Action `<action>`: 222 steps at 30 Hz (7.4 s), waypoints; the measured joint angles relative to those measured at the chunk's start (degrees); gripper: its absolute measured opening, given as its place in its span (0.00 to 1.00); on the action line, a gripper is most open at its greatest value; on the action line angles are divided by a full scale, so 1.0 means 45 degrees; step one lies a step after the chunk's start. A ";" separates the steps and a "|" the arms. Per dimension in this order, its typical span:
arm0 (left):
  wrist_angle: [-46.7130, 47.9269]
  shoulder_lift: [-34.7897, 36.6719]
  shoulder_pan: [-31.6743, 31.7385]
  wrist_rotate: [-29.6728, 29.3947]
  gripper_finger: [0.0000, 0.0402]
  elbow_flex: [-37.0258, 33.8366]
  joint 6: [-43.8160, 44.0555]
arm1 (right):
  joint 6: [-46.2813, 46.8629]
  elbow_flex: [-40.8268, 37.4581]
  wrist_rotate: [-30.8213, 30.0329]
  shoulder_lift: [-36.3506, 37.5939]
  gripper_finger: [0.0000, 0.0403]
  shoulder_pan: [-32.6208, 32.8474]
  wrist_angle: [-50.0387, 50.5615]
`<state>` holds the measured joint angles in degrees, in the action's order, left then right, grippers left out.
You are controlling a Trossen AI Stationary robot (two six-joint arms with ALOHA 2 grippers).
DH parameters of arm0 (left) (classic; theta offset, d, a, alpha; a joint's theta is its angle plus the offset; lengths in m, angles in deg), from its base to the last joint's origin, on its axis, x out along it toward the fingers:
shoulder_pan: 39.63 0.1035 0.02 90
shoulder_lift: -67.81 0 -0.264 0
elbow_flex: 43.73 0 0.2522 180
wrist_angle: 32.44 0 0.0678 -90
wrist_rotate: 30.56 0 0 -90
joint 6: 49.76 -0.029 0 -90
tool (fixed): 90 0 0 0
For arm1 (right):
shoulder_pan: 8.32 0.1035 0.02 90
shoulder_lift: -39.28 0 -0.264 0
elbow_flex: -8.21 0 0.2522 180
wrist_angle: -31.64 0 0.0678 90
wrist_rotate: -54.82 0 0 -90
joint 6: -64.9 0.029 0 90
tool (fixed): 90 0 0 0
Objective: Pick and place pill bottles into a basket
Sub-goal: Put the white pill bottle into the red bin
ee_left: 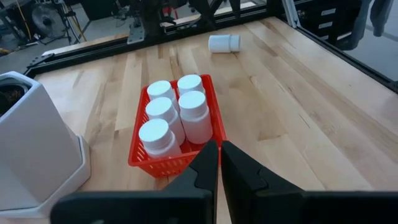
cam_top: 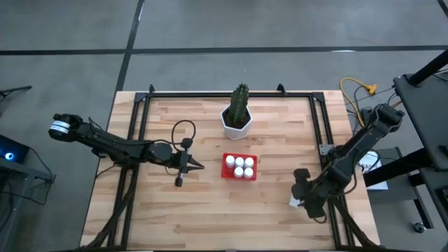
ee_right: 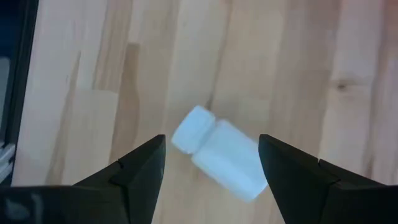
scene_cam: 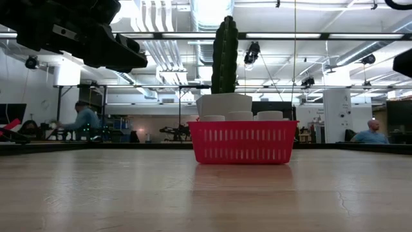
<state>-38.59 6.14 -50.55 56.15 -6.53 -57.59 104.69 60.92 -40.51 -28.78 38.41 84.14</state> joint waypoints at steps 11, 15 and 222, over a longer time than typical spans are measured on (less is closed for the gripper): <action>-0.0007 0.0000 0.0010 0.0010 0.00 0.0000 0.0000 | -0.3382 0.0867 0.0192 -0.1645 0.61 -0.0003 0.0108; -0.0007 0.0000 0.0010 0.0009 0.00 0.0000 0.0000 | -0.3600 0.0867 0.0197 -0.2058 0.61 -0.0003 0.0316; -0.1317 -0.6484 -0.0933 -0.1953 0.62 0.7014 -1.6679 | -0.8887 0.5204 -0.2697 -0.3651 0.45 -0.6137 -0.3147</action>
<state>-44.52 -23.04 -54.74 47.37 25.03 -132.65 64.69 84.33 -52.65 -45.21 10.79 69.98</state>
